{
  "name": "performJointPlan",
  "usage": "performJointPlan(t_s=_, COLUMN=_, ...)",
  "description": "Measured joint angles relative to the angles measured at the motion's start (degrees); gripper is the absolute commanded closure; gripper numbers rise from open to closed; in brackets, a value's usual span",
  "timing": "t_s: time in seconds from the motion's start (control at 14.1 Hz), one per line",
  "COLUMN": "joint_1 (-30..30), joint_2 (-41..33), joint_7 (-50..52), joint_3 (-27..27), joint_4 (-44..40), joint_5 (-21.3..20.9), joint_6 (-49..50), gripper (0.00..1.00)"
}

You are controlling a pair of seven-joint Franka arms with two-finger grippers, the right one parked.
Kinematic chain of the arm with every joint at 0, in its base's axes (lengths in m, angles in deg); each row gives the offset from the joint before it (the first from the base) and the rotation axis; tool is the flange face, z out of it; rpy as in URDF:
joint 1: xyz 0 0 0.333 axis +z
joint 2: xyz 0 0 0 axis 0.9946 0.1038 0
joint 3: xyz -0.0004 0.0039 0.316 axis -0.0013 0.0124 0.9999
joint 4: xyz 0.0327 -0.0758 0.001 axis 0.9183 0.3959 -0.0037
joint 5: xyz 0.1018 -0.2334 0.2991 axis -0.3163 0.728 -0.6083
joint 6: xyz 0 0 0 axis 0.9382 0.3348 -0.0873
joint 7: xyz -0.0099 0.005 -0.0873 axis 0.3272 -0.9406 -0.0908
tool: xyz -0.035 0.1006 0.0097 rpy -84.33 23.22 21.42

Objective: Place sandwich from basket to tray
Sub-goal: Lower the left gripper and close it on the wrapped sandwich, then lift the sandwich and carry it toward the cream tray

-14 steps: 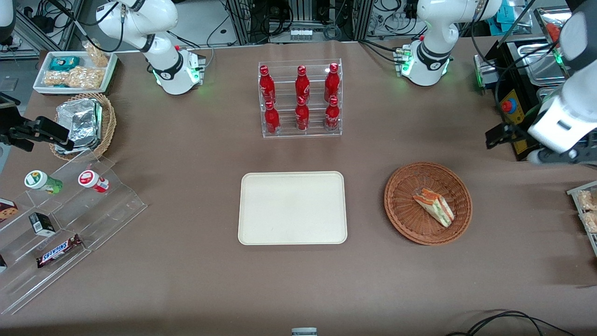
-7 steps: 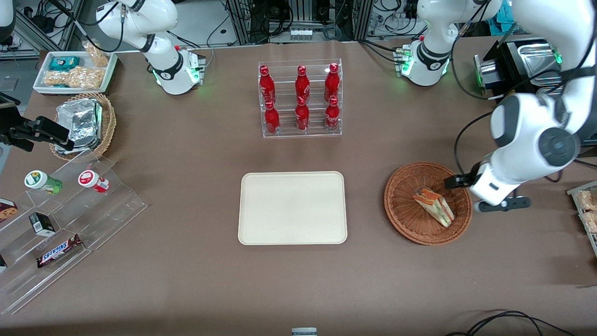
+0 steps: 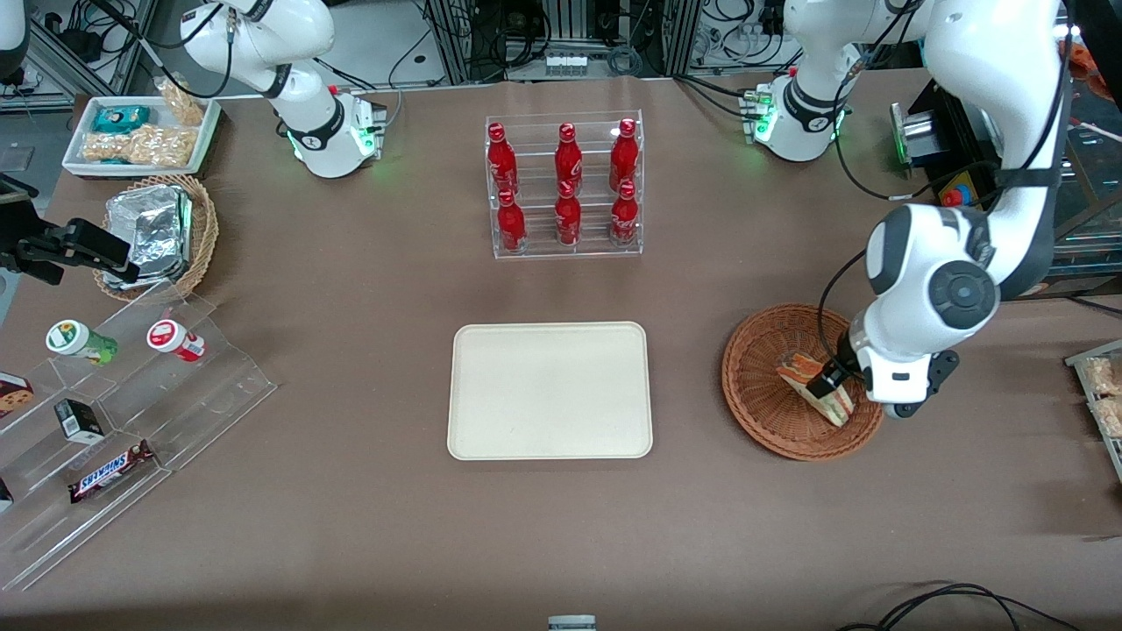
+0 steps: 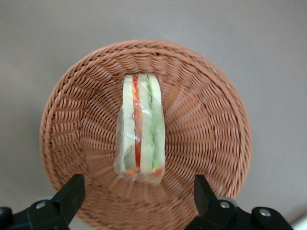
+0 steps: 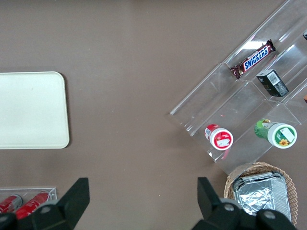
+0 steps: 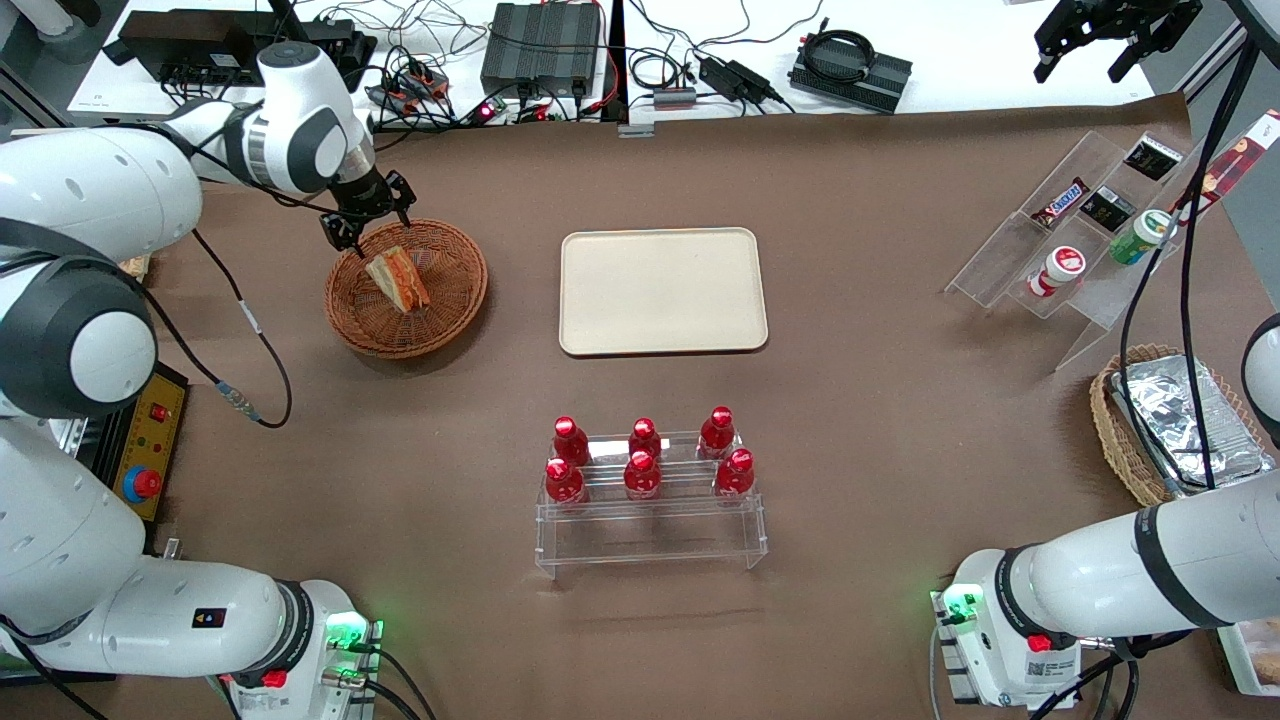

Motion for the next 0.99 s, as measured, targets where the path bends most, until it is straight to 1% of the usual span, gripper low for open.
performJointPlan(t_s=0.07, joint_1=-0.2, joint_2=1.1, joint_7=3.3, joint_3=0.0, joint_4=0.0, joint_5=-0.9, joint_6=-1.0, gripper=0.0)
performJointPlan(t_s=0.21, joint_1=-0.3, joint_2=3.1, joint_7=5.8, joint_3=0.0, joint_4=0.0, joint_5=-1.5, joint_6=-1.8, gripper=0.0)
performJointPlan(t_s=0.28, joint_1=-0.3, joint_2=3.8, joint_7=6.2, joint_3=0.0, joint_4=0.0, joint_5=-1.5, joint_6=-1.9, gripper=0.09)
performJointPlan(t_s=0.35, joint_1=-0.3, joint_2=4.6, joint_7=6.5, joint_3=0.1, joint_4=0.0, joint_5=-1.5, joint_6=-1.9, gripper=0.48)
performJointPlan(t_s=0.42, joint_1=-0.3, joint_2=5.2, joint_7=6.7, joint_3=0.1, joint_4=0.0, joint_5=-1.5, joint_6=-2.0, gripper=0.82)
performJointPlan(t_s=0.49, joint_1=-0.3, joint_2=5.7, joint_7=6.7, joint_3=0.2, joint_4=0.0, joint_5=-1.6, joint_6=-2.0, gripper=0.92)
performJointPlan(t_s=0.57, joint_1=-0.3, joint_2=6.0, joint_7=6.7, joint_3=0.3, joint_4=0.0, joint_5=-1.6, joint_6=-1.9, gripper=0.95)
performJointPlan(t_s=0.71, joint_1=-0.3, joint_2=6.0, joint_7=6.3, joint_3=0.3, joint_4=-0.6, joint_5=-1.9, joint_6=0.1, gripper=0.95)
performJointPlan(t_s=0.85, joint_1=-0.3, joint_2=5.9, joint_7=5.2, joint_3=0.3, joint_4=-3.9, joint_5=-2.0, joint_6=6.2, gripper=0.95)
performJointPlan(t_s=0.99, joint_1=-0.3, joint_2=5.6, joint_7=4.8, joint_3=0.3, joint_4=-9.1, joint_5=-2.0, joint_6=12.8, gripper=0.95)
